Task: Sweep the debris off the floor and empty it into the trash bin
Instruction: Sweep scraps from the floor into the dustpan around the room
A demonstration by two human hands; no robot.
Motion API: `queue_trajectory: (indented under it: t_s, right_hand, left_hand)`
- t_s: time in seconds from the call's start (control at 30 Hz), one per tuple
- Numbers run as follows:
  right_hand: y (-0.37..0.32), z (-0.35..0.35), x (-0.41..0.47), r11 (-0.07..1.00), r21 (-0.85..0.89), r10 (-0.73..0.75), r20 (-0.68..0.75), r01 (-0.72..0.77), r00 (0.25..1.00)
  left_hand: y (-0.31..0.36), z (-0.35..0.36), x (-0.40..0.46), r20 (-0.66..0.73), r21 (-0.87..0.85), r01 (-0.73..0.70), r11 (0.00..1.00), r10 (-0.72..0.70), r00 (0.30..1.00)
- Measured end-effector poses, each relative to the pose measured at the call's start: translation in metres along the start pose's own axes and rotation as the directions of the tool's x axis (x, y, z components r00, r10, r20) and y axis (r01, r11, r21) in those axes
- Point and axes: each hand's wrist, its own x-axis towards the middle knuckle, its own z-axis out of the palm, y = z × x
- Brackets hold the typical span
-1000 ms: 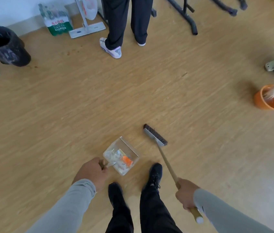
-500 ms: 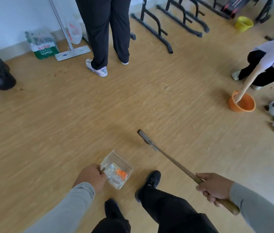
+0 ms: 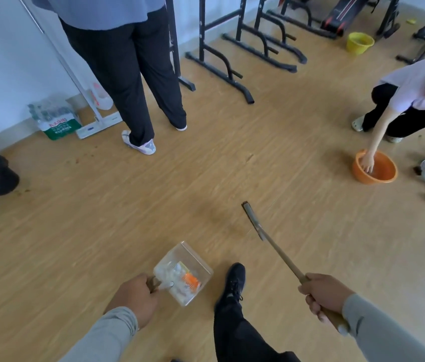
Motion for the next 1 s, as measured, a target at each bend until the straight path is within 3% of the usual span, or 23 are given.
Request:
queue_trajectory:
  t_s: [0.3, 1.0]
  right_hand:
    - [-0.088, -0.055, 0.034, 0.992, 0.127, 0.019, 0.000, -0.018, 1.000]
    - [-0.254, -0.221, 0.063, 0.985, 0.157, -0.050, -0.156, 0.075, 0.987]
  left_hand:
    - [0.091, -0.053, 0.061, -0.059, -0.031, 0.025, 0.999, -0.026, 0.998]
    - [0.339, -0.130, 0.215, -0.149, -0.244, -0.013, 0.970, -0.024, 0.989]
